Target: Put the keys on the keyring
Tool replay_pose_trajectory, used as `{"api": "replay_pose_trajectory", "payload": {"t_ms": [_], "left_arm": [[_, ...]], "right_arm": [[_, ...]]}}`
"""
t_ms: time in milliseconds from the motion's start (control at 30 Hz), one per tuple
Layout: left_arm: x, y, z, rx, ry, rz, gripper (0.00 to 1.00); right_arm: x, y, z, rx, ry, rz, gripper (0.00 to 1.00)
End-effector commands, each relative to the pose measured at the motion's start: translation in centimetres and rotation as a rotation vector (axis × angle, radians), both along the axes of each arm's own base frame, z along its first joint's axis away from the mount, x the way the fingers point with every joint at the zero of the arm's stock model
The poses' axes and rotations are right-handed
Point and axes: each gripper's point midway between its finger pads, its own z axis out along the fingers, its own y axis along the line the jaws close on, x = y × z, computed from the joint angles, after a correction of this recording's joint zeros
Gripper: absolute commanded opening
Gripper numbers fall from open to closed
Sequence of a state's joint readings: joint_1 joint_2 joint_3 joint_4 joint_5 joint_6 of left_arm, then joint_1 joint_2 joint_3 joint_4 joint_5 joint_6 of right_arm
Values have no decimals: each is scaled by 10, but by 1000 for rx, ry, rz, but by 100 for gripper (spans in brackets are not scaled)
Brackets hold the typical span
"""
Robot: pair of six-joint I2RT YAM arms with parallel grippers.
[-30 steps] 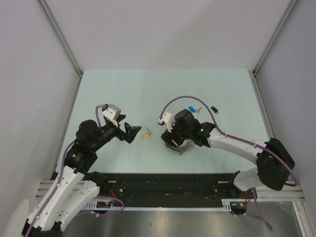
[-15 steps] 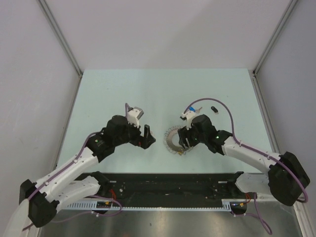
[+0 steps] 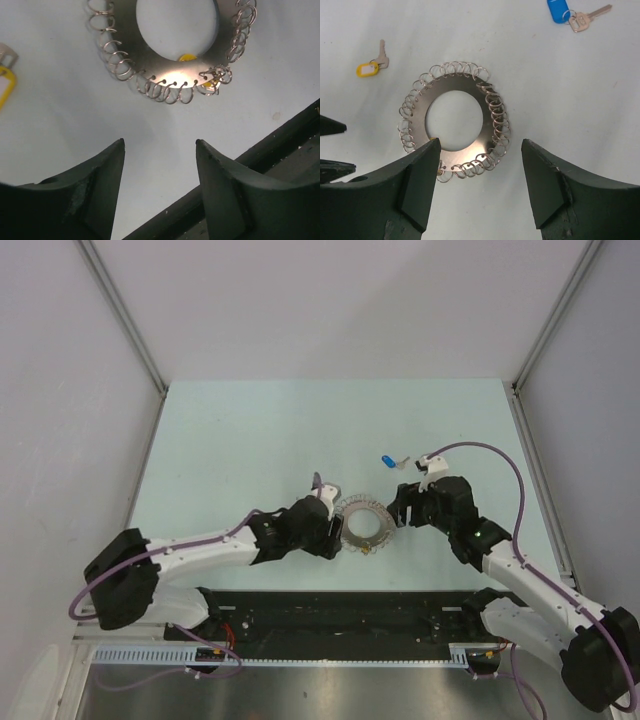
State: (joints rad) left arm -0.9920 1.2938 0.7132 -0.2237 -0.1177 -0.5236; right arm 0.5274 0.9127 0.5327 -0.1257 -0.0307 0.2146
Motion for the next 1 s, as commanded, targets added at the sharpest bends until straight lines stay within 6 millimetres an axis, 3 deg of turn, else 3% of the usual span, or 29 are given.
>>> {"api": "replay_pose_trajectory", "payload": {"t_ms": [0,33,433,967], "left_arm": [[14,-37,19,-60,-49,31,59],[12,-43,13,-44,-40,20,53],[19,-69,-18,10,8,3,34],[16,-75,-43,64,64,-11,32]], "right_arm": [[5,0,11,58,-30,-21,71],[5,0,11,60,-27,-21,71],[5,-5,11,61,-22,-45,71],[4,-5,7,58,-5,-43,71]]}}
